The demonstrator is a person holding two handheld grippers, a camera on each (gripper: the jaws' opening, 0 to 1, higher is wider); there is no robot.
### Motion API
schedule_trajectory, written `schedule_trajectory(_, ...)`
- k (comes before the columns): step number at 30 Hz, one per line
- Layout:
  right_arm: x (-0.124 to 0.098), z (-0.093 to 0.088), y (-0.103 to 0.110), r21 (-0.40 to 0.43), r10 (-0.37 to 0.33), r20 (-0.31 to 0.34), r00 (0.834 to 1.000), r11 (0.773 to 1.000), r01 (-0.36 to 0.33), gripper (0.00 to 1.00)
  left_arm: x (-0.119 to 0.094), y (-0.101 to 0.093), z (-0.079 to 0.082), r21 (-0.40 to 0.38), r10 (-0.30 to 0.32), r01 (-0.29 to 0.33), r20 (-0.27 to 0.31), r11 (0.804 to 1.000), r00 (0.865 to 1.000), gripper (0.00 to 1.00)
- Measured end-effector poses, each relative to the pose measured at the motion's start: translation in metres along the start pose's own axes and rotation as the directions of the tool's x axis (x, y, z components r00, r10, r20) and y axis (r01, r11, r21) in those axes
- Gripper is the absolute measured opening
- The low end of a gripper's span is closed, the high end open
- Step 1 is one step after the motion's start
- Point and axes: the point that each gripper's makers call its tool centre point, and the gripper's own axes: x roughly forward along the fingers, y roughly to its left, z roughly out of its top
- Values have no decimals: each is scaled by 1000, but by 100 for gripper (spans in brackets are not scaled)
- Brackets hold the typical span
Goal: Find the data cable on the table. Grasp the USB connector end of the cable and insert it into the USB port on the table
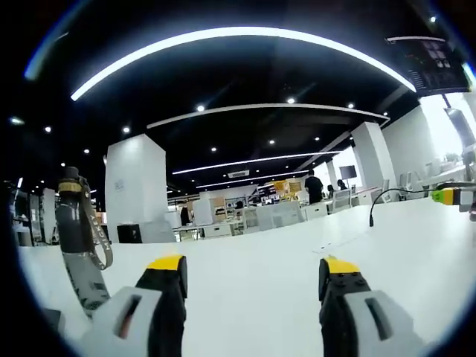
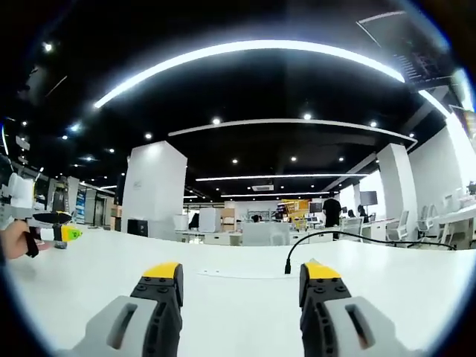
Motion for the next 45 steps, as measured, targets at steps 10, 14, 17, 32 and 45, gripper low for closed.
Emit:
schedule_trajectory(10, 2, 3, -16, 29, -32, 13, 999, 999, 32, 66, -1, -2, -1, -49, 3, -3, -16, 999, 1000, 73)
schedule_trajectory(14, 2, -2, -18, 9, -42, -7, 999, 999, 43, 66, -2, -6, -3, -53, -5, 4, -22, 999, 1000, 73)
schedule_trajectory(17, 3, -4, -19, 2, -45, -14, 999, 999, 45, 67, -3, -11, -4, -48, -21, 20, -29, 999, 999, 73)
schedule_trajectory(32, 10, -13, -21, -6, -37, -32, 999, 999, 36, 67, -1, -27, -11, -34, -65, 64, -54, 997, 996, 73)
schedule_trajectory(45, 14, -13, -21, 18, -18, -27, 999, 1000, 18, 67, 0, -8, -11, 3, -3, 3, -43, 1000, 999, 72)
